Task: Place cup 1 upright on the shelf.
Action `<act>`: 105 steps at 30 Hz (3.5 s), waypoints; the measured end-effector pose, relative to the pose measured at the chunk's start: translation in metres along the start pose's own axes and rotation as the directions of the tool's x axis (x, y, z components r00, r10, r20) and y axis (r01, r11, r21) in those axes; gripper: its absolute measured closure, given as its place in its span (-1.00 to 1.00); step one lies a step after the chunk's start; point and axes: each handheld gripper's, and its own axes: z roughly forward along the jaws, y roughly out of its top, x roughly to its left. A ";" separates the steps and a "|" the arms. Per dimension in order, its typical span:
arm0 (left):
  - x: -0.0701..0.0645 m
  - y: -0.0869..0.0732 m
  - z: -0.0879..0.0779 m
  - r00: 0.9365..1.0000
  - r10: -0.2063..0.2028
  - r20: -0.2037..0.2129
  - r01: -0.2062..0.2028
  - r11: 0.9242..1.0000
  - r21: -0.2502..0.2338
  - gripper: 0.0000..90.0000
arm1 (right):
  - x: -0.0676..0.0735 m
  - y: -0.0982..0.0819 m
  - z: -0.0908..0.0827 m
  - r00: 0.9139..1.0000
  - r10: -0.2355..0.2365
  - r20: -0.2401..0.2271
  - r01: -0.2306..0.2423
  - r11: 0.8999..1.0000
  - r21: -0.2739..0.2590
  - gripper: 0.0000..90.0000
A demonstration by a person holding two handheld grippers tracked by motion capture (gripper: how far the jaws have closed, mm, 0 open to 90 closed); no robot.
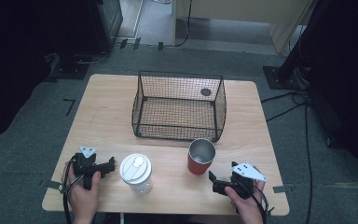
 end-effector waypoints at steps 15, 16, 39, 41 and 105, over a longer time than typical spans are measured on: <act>0.000 0.000 0.000 1.000 0.000 0.000 0.000 1.000 0.000 -1.00 | 0.025 0.009 0.016 0.998 -0.026 -0.050 0.025 0.999 -0.029 -0.91; 0.000 0.000 0.000 1.000 0.000 0.000 0.000 1.000 0.000 -1.00 | 0.026 0.009 0.018 0.999 -0.027 -0.047 0.025 0.999 -0.038 -0.91; 0.000 0.000 0.000 1.000 0.000 0.000 0.000 1.000 0.000 -1.00 | 0.046 0.032 0.042 1.000 -0.002 -0.013 0.001 0.998 -0.070 -0.97; 0.000 0.000 0.000 1.000 0.000 0.000 0.000 1.000 0.000 -1.00 | 0.047 0.035 0.042 1.000 -0.003 -0.009 0.003 0.997 -0.074 -0.97; 0.000 0.000 0.000 1.000 -0.002 0.000 0.002 1.000 -0.002 -1.00 | 0.077 0.124 0.031 0.992 -0.125 0.012 0.126 0.981 -0.147 -0.84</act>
